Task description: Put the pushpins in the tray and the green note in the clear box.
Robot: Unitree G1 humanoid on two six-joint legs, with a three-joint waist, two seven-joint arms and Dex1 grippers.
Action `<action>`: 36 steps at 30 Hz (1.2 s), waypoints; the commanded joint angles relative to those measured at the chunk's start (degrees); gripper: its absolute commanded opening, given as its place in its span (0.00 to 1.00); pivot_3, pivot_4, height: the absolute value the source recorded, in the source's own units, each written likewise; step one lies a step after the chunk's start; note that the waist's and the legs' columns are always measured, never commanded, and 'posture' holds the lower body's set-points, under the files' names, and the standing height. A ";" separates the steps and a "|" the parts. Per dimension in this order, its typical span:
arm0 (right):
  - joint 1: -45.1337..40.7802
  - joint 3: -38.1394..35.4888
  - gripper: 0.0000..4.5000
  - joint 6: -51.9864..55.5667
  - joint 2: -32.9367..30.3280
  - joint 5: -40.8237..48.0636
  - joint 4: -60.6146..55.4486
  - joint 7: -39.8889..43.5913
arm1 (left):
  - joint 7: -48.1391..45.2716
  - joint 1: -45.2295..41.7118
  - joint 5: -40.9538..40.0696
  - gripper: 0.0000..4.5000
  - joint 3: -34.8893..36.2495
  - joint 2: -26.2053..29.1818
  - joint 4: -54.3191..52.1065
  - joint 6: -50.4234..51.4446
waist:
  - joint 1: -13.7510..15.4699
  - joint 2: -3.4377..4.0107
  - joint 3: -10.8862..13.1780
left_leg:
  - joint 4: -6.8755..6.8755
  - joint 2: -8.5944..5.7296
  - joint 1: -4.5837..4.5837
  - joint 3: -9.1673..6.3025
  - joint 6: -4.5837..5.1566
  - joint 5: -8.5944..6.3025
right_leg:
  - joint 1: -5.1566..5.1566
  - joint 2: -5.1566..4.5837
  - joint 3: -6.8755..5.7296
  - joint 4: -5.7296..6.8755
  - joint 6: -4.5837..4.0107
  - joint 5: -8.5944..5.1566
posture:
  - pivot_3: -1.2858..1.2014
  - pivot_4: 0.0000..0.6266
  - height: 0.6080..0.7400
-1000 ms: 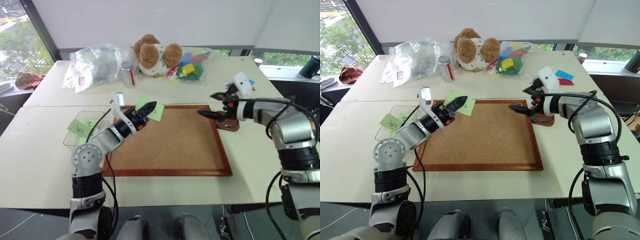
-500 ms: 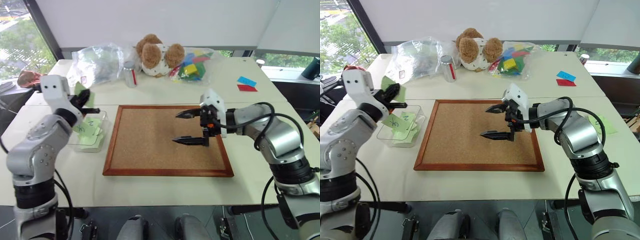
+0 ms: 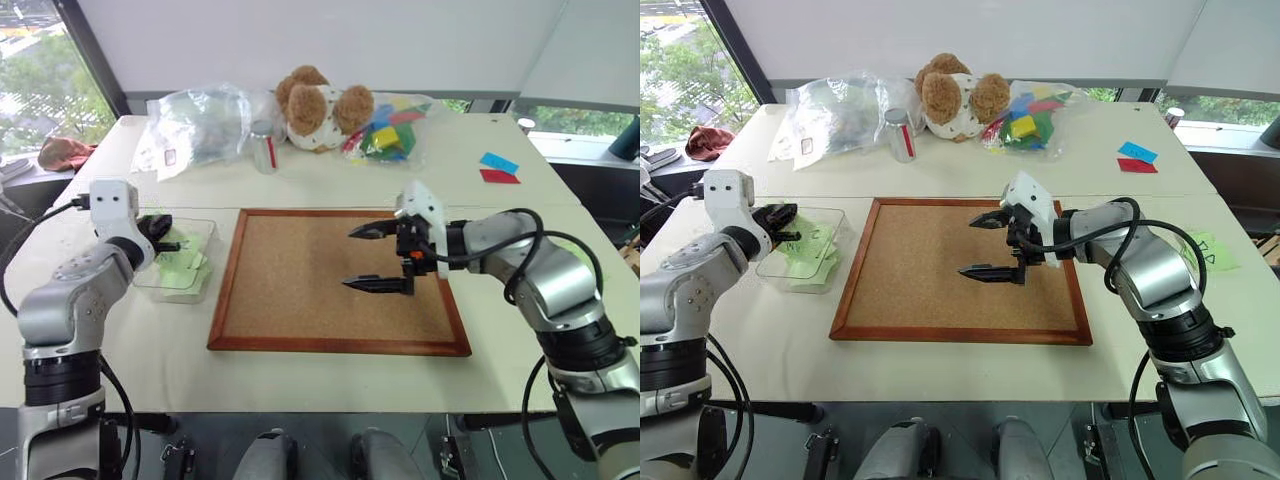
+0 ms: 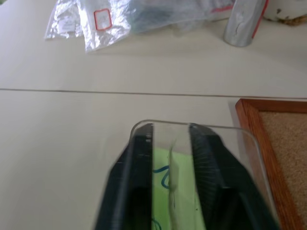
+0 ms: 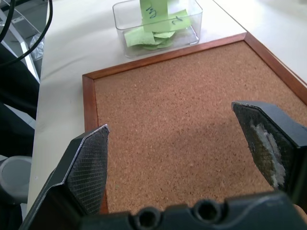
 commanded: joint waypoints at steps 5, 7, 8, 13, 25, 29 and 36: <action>-0.25 -2.47 1.00 -0.01 -1.04 0.87 -2.13 -0.77 | -2.49 -0.31 1.02 0.99 1.32 1.29 -1.49 1.28 | 0.00 0.00 0.00 | 0.08 0.00 -0.14 0.00 0.00 0.00 | -0.13 0.00 -0.01 0.06 0.00 0.00 | 0.52 0.24 1.00; -0.31 -2.42 1.00 -0.04 -1.11 0.85 -2.01 -0.83 | -3.38 -0.35 0.98 0.99 1.54 1.79 -2.95 1.46 | -0.02 0.00 0.00 | 0.08 0.00 -0.14 0.00 0.00 0.00 | -0.13 0.00 -0.01 0.06 0.00 0.00 | 0.52 0.24 1.00; -0.34 -2.37 1.00 -0.13 -1.17 0.77 -1.89 -0.80 | -3.49 -0.57 0.82 0.99 1.82 1.84 -3.67 1.76 | -0.02 0.00 0.00 | 0.08 0.00 -0.14 0.00 0.00 0.00 | -0.13 0.00 -0.01 0.06 0.00 0.00 | 0.52 0.24 1.00; -0.53 -2.41 1.00 -0.60 -1.42 0.49 -1.25 -0.59 | -4.32 -2.53 -0.02 0.99 2.87 2.80 -6.09 3.06 | 0.00 0.00 0.00 | 0.08 0.00 -0.14 0.00 0.00 0.00 | -0.13 0.00 -0.01 0.07 0.00 0.00 | 0.52 0.24 1.00; 2.77 -6.59 1.00 0.22 -6.90 0.89 -2.01 -0.34 | -21.00 -4.68 -17.66 0.99 3.30 6.58 -14.84 13.27 | -0.16 0.00 0.00 | 0.12 0.00 -0.17 0.00 0.00 0.00 | -0.13 -0.01 -0.04 0.07 0.00 0.00 | 0.52 0.24 1.00; 5.15 -7.88 1.00 0.96 -8.17 0.88 -2.70 -1.11 | -30.10 1.01 -21.81 0.99 1.26 9.00 -18.88 12.25 | -0.62 0.00 0.00 | 0.12 0.00 -0.16 0.00 0.00 0.00 | -0.13 -0.01 -0.03 0.10 0.00 0.00 | 0.52 0.24 1.00; 8.28 -9.31 1.00 2.23 -8.81 1.24 -4.59 -2.40 | -35.79 6.44 -21.56 0.99 -2.21 9.86 -20.92 8.86 | -0.71 0.00 0.00 | 0.18 0.00 -0.12 0.00 -0.01 0.02 | -0.10 -0.01 -0.03 0.21 -0.01 0.00 | 0.52 0.24 1.00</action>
